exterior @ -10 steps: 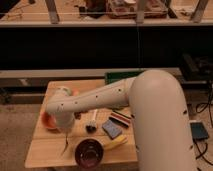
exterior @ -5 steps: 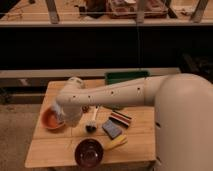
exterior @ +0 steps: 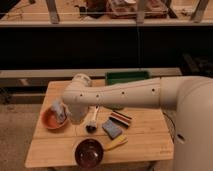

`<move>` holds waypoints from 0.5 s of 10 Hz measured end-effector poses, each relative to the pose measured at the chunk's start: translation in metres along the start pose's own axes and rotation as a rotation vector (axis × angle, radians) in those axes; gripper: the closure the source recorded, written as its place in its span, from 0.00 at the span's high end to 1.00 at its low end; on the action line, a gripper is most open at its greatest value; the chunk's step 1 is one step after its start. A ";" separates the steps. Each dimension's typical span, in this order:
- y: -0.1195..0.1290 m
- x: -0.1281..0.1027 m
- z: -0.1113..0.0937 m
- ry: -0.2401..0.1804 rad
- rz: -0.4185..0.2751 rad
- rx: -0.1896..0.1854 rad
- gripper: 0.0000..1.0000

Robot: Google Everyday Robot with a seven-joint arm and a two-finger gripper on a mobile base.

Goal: Place fork in purple bowl

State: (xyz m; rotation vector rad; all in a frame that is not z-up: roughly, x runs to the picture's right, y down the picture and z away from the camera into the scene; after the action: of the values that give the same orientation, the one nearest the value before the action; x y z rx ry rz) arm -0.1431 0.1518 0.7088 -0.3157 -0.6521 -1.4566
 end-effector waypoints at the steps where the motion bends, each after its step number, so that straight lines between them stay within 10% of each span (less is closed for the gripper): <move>1: 0.007 -0.004 -0.002 0.005 -0.018 0.014 0.17; 5: 0.030 -0.030 0.003 -0.003 -0.159 0.153 0.17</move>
State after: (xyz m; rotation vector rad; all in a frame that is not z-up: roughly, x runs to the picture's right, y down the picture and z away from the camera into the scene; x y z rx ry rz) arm -0.1136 0.1816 0.6990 -0.1495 -0.8013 -1.5471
